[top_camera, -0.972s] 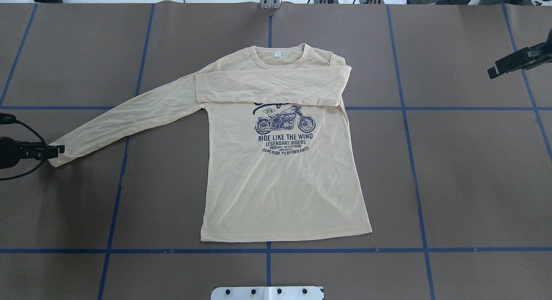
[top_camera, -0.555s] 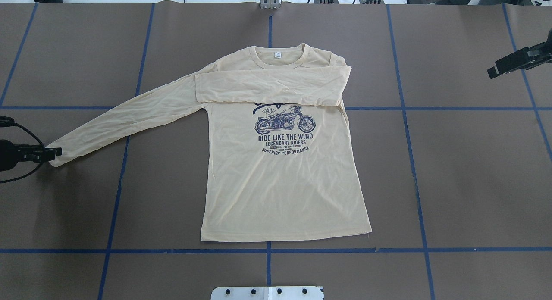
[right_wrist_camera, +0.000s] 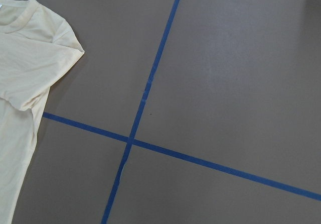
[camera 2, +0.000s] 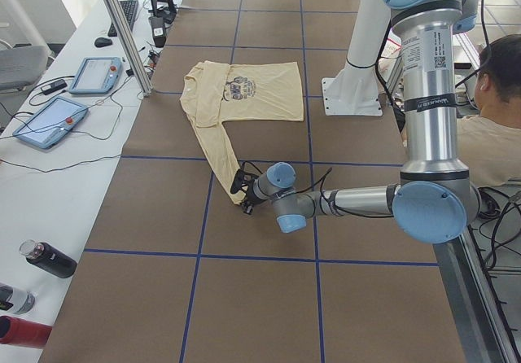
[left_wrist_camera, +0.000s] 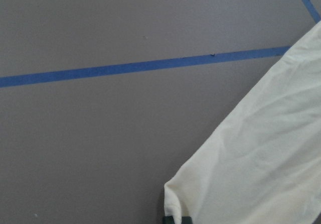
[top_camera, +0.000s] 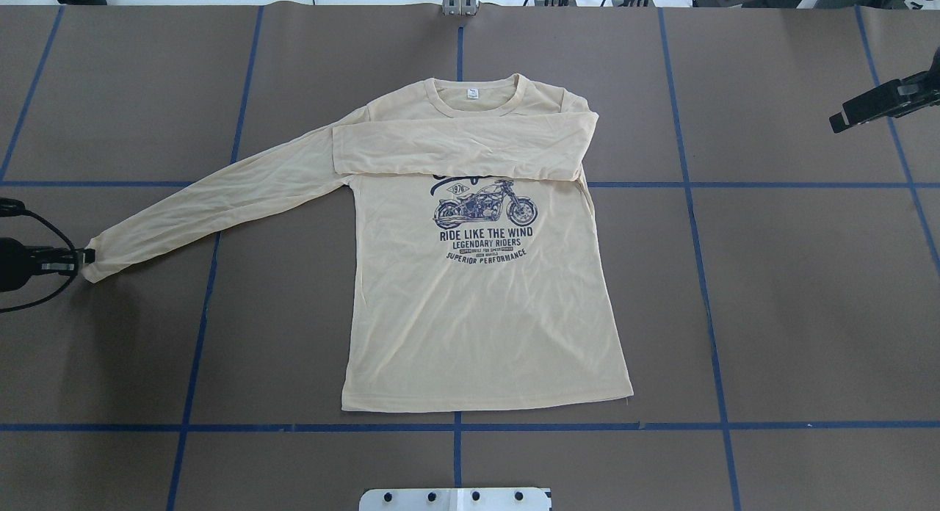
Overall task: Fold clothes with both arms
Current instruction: 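Lower the left gripper to the cuff of the other sleeve and grasp, then fold the sleeve with the left gripper across the shirt toward the collar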
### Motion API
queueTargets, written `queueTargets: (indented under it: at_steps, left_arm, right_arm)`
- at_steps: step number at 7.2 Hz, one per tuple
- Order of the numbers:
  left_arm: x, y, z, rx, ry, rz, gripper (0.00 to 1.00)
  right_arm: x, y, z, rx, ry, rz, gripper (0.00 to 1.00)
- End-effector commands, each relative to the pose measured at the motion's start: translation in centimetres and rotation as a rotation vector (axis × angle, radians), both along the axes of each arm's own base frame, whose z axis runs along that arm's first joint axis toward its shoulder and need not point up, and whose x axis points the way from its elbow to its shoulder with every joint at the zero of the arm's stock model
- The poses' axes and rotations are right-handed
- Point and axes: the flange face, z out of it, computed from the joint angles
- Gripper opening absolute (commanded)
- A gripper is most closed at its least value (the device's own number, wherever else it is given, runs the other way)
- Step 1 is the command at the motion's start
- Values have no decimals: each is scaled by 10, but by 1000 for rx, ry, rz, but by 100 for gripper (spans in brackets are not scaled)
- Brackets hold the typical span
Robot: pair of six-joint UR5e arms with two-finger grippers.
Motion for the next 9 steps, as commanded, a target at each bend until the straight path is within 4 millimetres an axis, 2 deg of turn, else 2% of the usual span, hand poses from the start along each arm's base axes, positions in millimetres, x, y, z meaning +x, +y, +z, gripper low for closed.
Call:
queueTargets:
  at_steps: [1, 2, 3, 4, 6, 7, 8, 9]
  left_arm:
    - [-4, 0, -20, 16, 27, 10, 0]
    - [-7, 7, -39, 7, 54, 52, 0]
    - [-11, -5, -74, -7, 49, 35, 0]
    - [-3, -16, -131, -37, 24, 33, 0]
    - [33, -55, -279, -80, 3, 26, 0]
    - [56, -78, -348, -91, 2, 28, 0]
    - [91, -90, -415, -147, 44, 32, 0]
    - [117, -99, -465, -189, 65, 26, 0]
  right_arm:
    - [0, 0, 0, -3, -1, 2, 100]
    - [0, 0, 0, -4, -1, 3, 100]
    - [0, 0, 0, -6, -2, 5, 100]
    - [0, 0, 0, -6, -2, 5, 100]
    - [0, 0, 1, -9, -1, 6, 100]
    - [0, 0, 2, -10, -1, 6, 100]
    - [0, 0, 2, -10, -1, 6, 100]
    - [0, 0, 2, -7, -2, 6, 100]
